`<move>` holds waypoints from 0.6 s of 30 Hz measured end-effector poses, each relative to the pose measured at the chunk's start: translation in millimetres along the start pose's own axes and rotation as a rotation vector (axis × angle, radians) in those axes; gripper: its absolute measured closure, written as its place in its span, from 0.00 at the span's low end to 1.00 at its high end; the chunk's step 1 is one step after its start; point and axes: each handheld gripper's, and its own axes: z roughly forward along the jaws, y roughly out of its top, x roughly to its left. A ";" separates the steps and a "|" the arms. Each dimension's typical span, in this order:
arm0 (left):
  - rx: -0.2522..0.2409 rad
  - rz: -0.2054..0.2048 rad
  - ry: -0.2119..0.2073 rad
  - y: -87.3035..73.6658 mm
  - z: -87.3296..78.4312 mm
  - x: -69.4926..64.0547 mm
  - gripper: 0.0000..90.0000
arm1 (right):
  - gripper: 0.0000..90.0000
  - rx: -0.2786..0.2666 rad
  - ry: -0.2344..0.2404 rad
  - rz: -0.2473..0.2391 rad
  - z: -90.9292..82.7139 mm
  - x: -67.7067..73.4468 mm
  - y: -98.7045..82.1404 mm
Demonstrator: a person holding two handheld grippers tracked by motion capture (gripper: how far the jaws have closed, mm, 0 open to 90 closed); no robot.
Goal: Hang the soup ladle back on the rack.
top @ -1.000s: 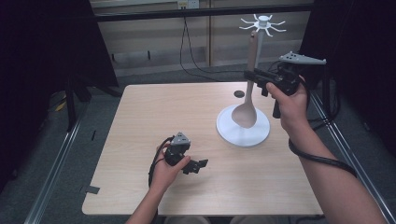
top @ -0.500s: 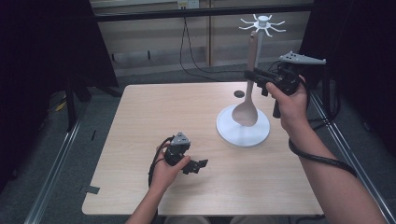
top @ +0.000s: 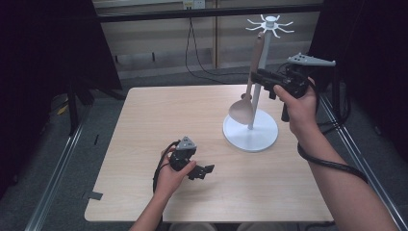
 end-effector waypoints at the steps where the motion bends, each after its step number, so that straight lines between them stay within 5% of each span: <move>1: 0.000 0.000 0.000 0.0 0.0 0.0 0.02 | 0.72 0.000 0.000 0.000 0.0 0.0 0.0; 18: -0.006 -0.006 -0.002 0.1 -1.3 -0.1 0.02 | 0.46 0.026 -0.049 0.005 -4.7 -3.6 -9.0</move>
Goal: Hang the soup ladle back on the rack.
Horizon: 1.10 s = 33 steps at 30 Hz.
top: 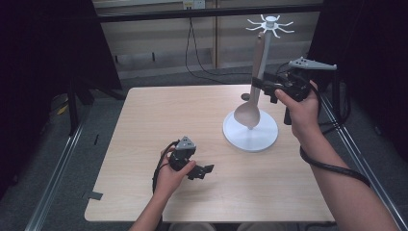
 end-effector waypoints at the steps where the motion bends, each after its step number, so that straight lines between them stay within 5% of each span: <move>1: 0.001 0.002 0.001 0.1 -0.1 0.1 0.02 | 0.44 0.000 0.001 -0.002 -0.1 -0.4 -0.6; 14: 0.001 0.008 -0.002 2.0 2.2 -0.6 0.02 | 0.28 0.064 -0.006 -0.062 -7.0 2.5 -9.2; 33: 0.003 0.012 -0.004 2.9 1.8 -0.1 0.02 | 0.21 0.093 0.014 -0.059 -22.5 2.2 -27.5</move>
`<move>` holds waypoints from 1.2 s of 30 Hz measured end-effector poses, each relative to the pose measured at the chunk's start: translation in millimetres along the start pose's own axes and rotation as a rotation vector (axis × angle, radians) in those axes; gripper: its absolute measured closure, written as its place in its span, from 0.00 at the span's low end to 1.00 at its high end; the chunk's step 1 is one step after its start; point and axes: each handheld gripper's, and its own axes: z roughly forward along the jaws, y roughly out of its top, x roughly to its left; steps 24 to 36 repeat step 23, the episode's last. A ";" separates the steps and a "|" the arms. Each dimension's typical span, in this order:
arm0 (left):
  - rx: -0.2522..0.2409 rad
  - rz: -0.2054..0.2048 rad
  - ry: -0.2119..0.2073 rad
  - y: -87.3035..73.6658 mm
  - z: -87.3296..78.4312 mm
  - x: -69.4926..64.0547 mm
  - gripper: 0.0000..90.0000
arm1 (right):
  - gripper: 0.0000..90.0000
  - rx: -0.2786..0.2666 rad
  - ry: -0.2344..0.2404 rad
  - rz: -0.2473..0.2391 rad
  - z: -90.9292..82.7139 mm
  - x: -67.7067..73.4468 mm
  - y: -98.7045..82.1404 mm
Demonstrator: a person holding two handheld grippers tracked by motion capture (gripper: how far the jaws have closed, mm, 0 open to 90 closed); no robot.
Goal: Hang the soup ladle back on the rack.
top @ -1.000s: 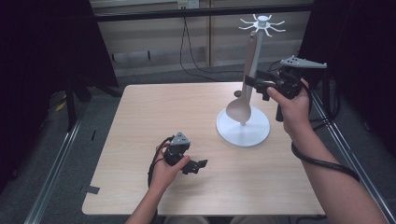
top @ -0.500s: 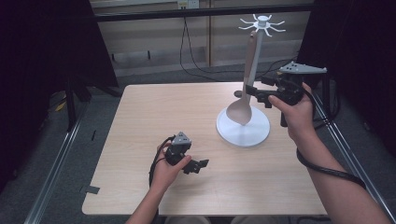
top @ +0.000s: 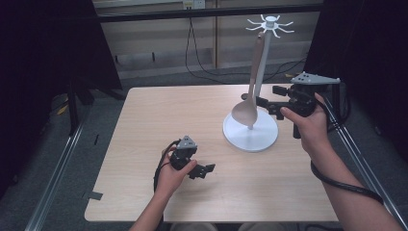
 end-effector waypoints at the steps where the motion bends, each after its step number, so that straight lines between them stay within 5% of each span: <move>1: -0.001 0.001 0.001 0.1 -0.3 0.1 0.02 | 0.21 0.000 0.000 0.000 -0.3 0.5 -1.1; 9: -0.003 -0.004 0.003 -1.3 -1.8 0.3 0.02 | 0.20 0.023 0.014 -0.040 -4.0 6.4 -11.8; 21: -0.003 -0.004 0.004 -1.7 -1.9 0.2 0.02 | 0.19 0.033 0.041 -0.036 -9.3 10.3 -31.0; 36: -0.001 -0.004 0.006 -1.4 -1.8 0.5 0.02 | 0.19 0.034 0.038 -0.035 -9.4 10.3 -31.5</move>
